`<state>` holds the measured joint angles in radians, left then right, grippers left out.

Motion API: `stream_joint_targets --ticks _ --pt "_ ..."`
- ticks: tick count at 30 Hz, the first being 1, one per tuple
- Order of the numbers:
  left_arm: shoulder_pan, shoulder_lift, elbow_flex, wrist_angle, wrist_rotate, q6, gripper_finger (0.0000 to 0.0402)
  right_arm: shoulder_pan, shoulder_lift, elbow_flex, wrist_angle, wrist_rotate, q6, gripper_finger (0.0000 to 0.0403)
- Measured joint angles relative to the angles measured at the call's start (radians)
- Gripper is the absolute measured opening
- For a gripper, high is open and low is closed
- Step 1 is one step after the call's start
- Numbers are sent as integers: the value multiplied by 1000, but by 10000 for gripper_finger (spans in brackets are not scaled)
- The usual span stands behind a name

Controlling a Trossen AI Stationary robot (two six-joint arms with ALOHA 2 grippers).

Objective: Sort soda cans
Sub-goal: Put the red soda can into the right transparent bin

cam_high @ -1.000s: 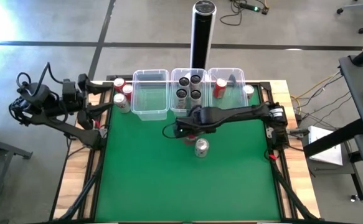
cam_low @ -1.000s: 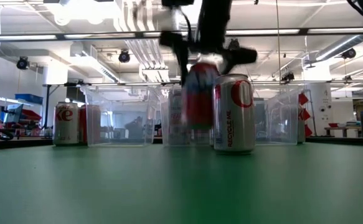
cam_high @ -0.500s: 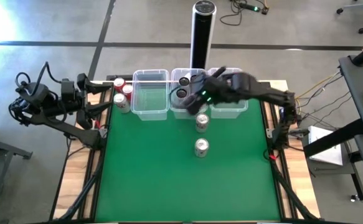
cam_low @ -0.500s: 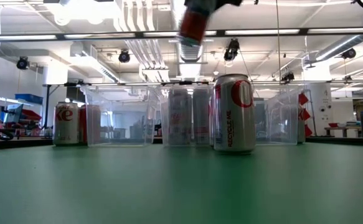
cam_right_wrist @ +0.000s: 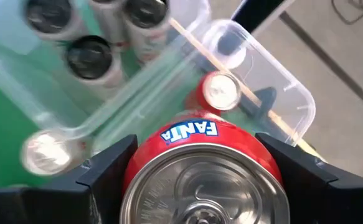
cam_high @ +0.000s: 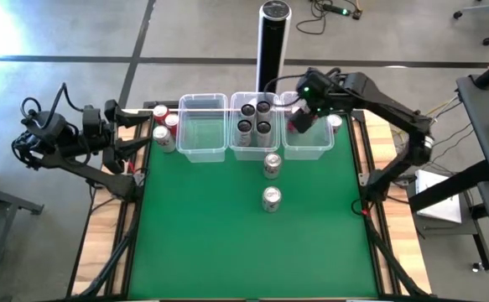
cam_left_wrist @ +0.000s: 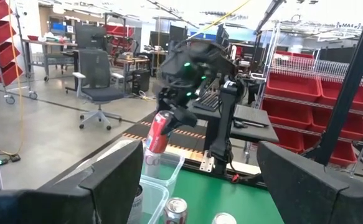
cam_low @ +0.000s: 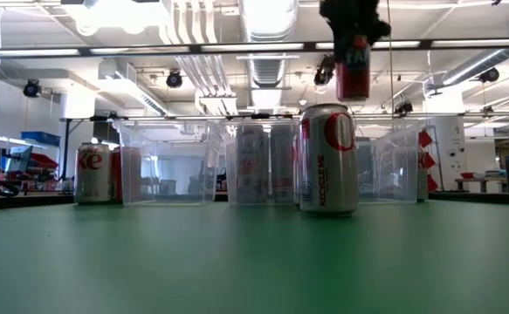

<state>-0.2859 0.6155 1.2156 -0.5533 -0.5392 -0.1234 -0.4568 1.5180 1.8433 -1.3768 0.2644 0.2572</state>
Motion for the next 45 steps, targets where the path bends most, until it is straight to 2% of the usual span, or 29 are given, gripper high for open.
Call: stream_joint_targets --ticks 4,6,10,13,15,23,30,38,45 --pt "0 0 0 3 0 -21 300 -90 -63 -189 100 -47 -66 290" --pt "0 0 0 21 -7 -22 300 -125 -72 -268 167 -103 -92 290" --pt "0 11 0 71 -152 -21 300 -163 -61 -396 300 -221 -109 290" --pt "0 24 0 88 -258 -27 300 -181 -29 -452 338 -253 -120 290" --pt "0 30 0 100 -287 -42 300 -191 -7 -480 371 -274 -128 290" --pt "1 39 0 167 -354 -81 300 -192 63 -537 489 -267 -102 290" --pt "2 35 0 158 -365 -81 300 -193 98 -542 530 -262 -112 294" --pt "2 35 0 150 -367 -81 300 -199 132 -542 550 -261 -121 315" --pt "2 42 0 142 -398 -94 300 -199 122 -541 543 -261 -138 351"
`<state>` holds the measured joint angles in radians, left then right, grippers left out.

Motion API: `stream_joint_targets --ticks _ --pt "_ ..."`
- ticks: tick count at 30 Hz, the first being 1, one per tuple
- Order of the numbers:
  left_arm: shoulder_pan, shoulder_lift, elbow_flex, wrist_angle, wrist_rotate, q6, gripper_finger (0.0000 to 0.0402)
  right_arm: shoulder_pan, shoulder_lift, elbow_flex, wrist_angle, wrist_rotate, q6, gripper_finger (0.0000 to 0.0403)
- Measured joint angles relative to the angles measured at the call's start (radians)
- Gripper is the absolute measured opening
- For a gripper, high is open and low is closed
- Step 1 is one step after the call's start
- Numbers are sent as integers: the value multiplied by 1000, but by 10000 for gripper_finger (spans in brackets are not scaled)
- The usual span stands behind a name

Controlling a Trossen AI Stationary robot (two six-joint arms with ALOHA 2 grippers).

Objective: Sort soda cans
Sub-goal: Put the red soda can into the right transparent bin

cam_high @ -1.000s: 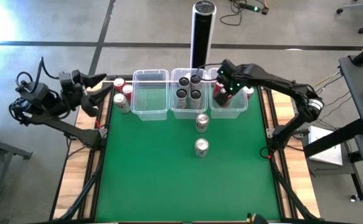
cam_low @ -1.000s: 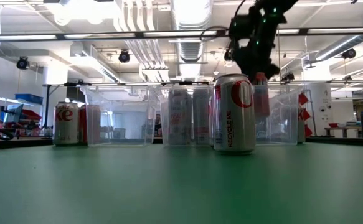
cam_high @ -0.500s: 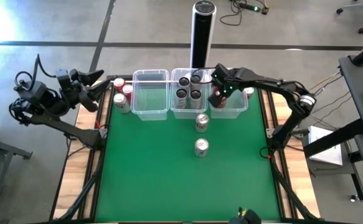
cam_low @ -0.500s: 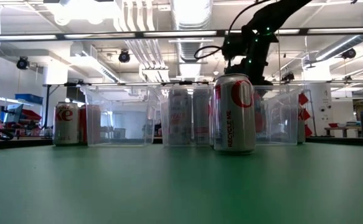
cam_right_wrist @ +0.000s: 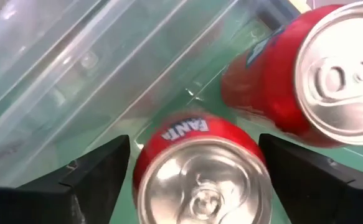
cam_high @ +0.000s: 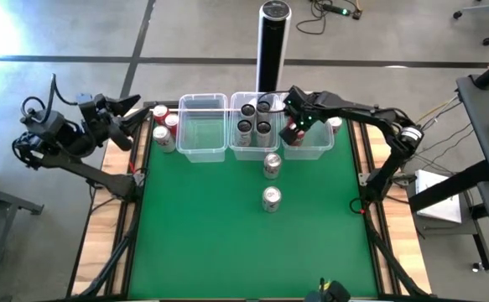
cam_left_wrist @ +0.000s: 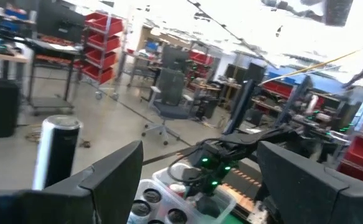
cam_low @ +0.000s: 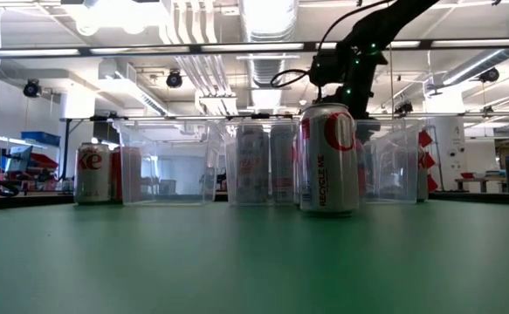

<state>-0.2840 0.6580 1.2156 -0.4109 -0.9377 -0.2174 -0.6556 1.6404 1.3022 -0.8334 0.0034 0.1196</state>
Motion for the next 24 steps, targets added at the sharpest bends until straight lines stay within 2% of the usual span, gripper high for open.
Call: stream_joint_targets --ticks 5,11,15,19,24 --pt "8 -2 0 -125 -33 -85 300 2 -37 4 -5 24 1 364" --pt "57 -14 0 -333 -23 -311 300 40 -139 86 -16 208 1 365" --pt "144 -6 0 -515 -4 -474 300 66 -193 163 -15 244 53 365" --pt "291 24 0 -625 123 -583 300 98 -221 235 -24 297 106 365" --pt "581 99 0 -696 394 -583 300 156 -226 297 -31 340 120 366"
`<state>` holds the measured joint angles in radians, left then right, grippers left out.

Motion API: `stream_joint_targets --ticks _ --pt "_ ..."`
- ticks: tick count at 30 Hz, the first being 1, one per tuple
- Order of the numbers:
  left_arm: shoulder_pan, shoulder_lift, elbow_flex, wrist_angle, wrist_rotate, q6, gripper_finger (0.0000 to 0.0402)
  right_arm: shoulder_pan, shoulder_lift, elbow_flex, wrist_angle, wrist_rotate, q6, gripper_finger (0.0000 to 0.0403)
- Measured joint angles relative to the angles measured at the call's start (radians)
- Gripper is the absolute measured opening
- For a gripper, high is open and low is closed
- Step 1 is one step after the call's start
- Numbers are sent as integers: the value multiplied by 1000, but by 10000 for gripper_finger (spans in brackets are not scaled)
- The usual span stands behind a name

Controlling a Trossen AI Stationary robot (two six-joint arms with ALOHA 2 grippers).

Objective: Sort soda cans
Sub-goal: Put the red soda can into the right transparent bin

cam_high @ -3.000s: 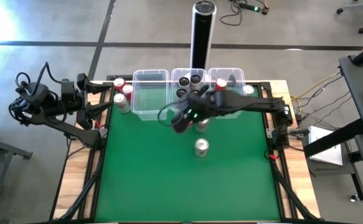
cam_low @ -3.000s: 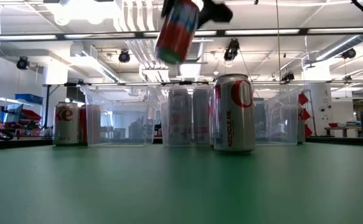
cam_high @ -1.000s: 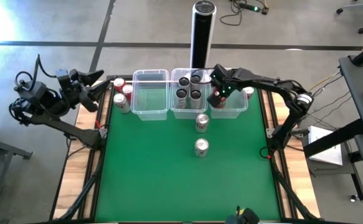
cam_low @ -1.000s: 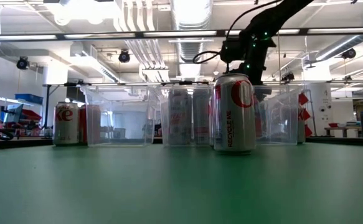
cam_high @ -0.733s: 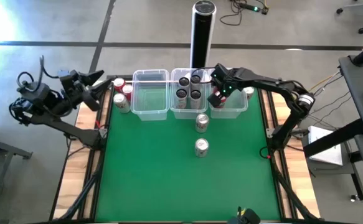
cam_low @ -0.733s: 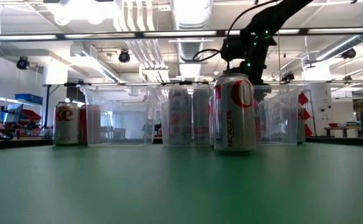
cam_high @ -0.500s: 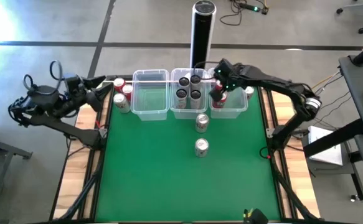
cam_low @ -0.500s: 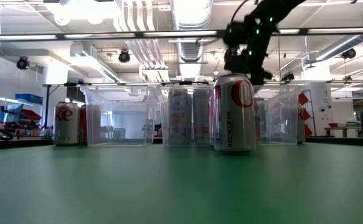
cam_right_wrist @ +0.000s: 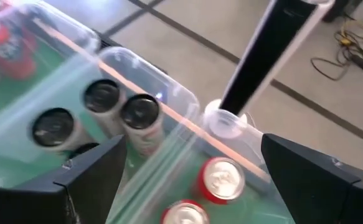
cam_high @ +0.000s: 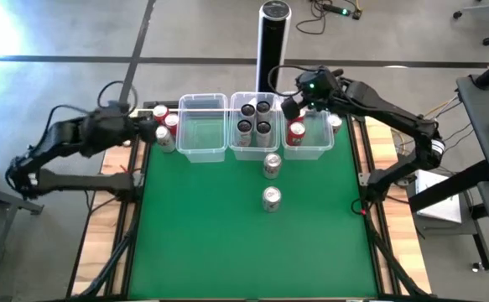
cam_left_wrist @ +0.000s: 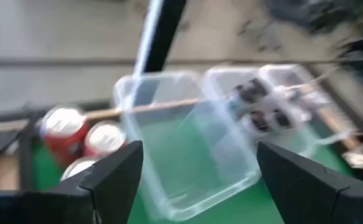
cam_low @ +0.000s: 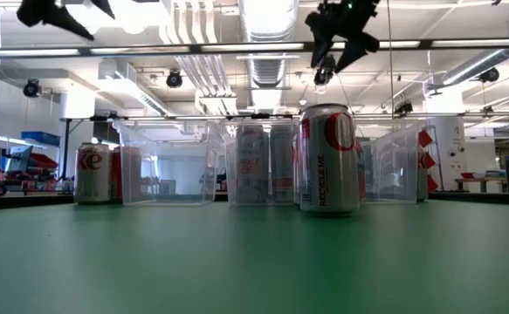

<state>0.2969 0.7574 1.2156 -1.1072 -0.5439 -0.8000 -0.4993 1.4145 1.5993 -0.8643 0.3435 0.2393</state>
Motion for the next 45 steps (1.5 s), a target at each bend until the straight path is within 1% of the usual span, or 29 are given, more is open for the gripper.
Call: stream_joint_targets --ticks 2,5,8,9,11,12,15,17,19,21,23,28,31,34,36,38,40,42,43,45 --pt "136 44 0 -13 87 27 300 20 1 11 -1 0 6 366" --pt "356 118 -1 -2 207 109 300 50 1 13 -10 0 16 366" --pt "562 186 -1 63 396 211 300 75 1 13 -61 0 45 366" --pt "623 205 -1 90 438 235 300 82 1 13 -82 -2 59 366" --pt "715 245 -1 141 472 258 300 92 1 13 -134 -10 78 366" --pt "741 264 -1 166 481 241 300 95 1 13 -161 -15 76 366" --pt "723 294 16 193 449 145 300 93 0 13 -208 -39 5 366" --pt "698 317 18 191 403 89 300 71 1 13 -198 -49 -87 366" --pt "683 347 15 190 334 3 300 40 4 13 -169 -48 -179 366" --pt "655 374 14 200 261 -103 300 9 5 13 -145 -62 -226 366" --pt "638 408 17 244 209 -183 300 -26 5 13 -147 -123 -256 366" --pt "637 525 34 226 185 -342 300 -76 9 -2 -128 -334 -309 366" --pt "634 602 54 117 141 -419 300 -77 10 -21 -101 -397 -329 366" --pt "635 665 86 36 91 -479 300 -75 3 -55 -98 -425 -329 366" --pt "638 700 100 19 87 -502 300 -75 -4 -84 -100 -433 -314 366" --pt "651 732 101 7 111 -529 303 -75 -8 -116 -98 -433 -310 366" --pt "690 752 106 25 200 -537 308 -75 -15 -152 -96 -433 -313 366" --pt "748 768 111 59 292 -504 314 -75 -24 -186 -89 -433 -324 366" --pt "769 778 115 52 306 -503 317 -75 -31 -202 -82 -433 -329 366" --pt "786 786 128 15 301 -532 322 -75 -44 -234 -65 -433 -330 366"
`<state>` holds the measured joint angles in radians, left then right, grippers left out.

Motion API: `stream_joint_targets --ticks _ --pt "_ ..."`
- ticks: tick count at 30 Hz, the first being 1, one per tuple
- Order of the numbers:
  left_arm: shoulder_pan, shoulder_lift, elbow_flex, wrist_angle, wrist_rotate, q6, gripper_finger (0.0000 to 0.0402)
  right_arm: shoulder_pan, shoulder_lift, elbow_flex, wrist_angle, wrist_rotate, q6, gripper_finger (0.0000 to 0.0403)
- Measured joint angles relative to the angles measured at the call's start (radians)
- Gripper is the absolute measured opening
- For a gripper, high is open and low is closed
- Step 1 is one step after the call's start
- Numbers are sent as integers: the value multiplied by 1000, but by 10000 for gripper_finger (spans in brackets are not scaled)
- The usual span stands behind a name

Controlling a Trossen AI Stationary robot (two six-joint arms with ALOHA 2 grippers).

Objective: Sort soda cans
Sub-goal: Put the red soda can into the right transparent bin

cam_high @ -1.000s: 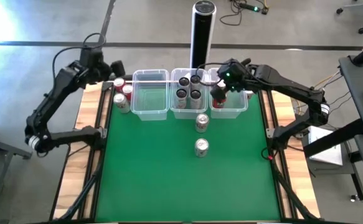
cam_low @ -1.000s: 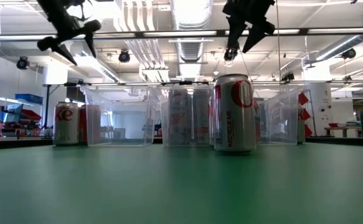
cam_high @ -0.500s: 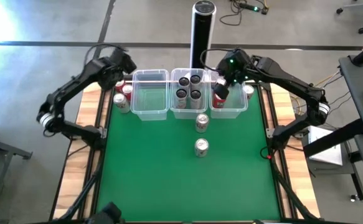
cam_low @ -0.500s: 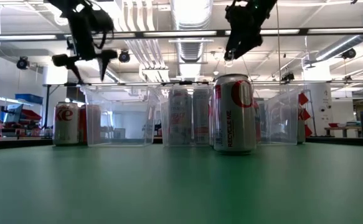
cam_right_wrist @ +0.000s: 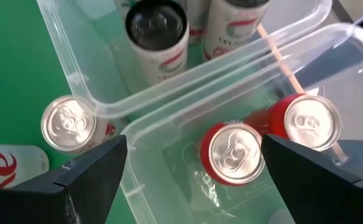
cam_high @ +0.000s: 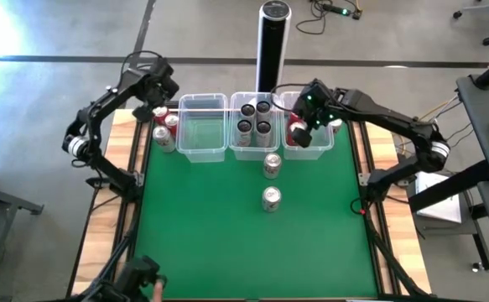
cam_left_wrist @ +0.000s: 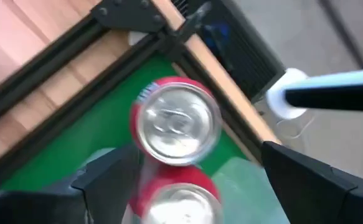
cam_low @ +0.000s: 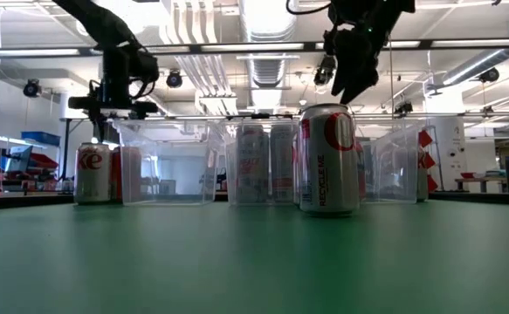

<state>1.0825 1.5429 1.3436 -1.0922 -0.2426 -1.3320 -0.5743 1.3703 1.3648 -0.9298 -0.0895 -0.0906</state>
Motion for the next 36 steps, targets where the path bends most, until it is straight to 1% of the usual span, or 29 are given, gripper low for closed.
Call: stream_joint_targets --ticks 3,6,8,11,14,19,23,27,36 --pt "-1 1 26 -5 -32 -50 327 0 -22 -38 17 -1 2 366" --pt "16 24 39 -4 -43 -63 328 0 -41 -65 47 0 3 366" --pt "27 42 39 -23 -29 -92 328 0 -45 -66 49 -1 11 366" --pt "48 78 36 -38 21 -141 328 0 -54 -67 49 -1 11 366" --pt "69 112 44 -33 46 -112 328 0 -69 -67 48 -1 19 366" --pt "81 159 73 -94 47 -111 328 0 -85 -67 45 -1 29 366" --pt "83 180 81 -76 54 -111 328 0 -87 -67 45 0 30 366" --pt "85 205 78 -71 93 -106 328 0 -85 -67 45 2 30 366" --pt "98 237 83 -72 107 -55 310 0 -86 -67 38 3 72 366"
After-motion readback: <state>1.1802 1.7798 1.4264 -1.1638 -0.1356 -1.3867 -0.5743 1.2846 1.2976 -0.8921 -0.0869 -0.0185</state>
